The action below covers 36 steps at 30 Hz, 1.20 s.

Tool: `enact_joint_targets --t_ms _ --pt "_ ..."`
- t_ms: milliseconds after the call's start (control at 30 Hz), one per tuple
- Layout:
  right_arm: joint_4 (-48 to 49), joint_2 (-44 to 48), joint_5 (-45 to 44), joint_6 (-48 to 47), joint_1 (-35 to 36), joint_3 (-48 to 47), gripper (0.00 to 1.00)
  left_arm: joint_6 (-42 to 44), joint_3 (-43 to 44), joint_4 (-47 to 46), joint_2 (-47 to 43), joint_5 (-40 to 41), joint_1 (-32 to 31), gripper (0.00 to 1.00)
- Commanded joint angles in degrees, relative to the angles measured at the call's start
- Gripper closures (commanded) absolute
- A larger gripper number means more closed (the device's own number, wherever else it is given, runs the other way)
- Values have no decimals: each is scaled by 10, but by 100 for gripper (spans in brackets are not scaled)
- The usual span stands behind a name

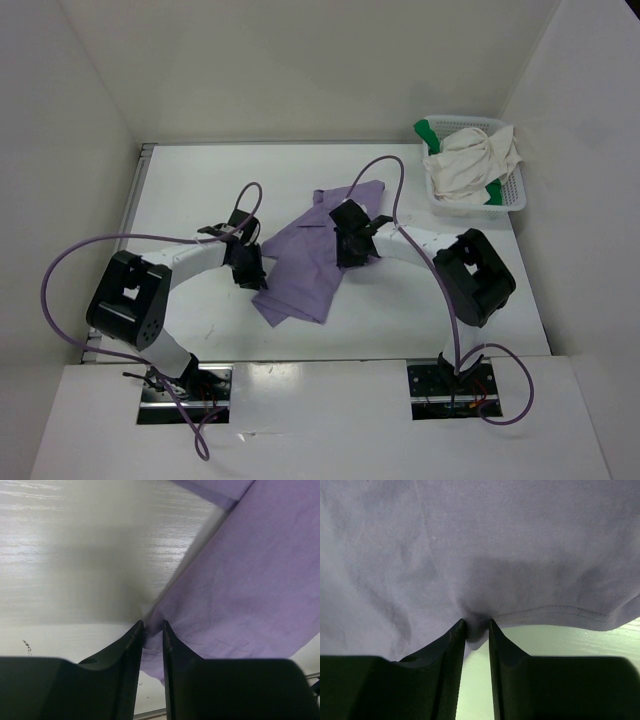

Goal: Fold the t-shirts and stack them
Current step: Flatten out the tshirt

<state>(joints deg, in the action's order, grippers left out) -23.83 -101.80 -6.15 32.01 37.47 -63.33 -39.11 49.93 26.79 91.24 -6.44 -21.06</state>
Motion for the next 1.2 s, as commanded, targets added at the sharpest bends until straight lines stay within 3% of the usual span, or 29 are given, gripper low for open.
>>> enact_joint_targets --t_ms 0,233,333,433,767,933,1167 --pt "-13 16 -24 -2 7 -22 71 4 -3 8 -25 -9 -2 72" --pt "-18 28 -30 3 7 -17 80 -2 3 19 -42 -9 -2 74" --pt "-24 34 -30 3 7 -17 82 -2 3 19 -48 -9 -2 66" --pt "-24 34 -30 3 7 -17 85 -2 -3 13 -48 -9 -2 66" --pt "-41 51 -59 3 7 -12 97 -2 9 2 -50 -13 -2 100" --pt "-101 110 -88 -9 -6 -59 100 4 97 21 -84 20 -2 100" --pt "-169 228 -112 -14 -77 -152 100 4 192 61 -135 53 3 100"
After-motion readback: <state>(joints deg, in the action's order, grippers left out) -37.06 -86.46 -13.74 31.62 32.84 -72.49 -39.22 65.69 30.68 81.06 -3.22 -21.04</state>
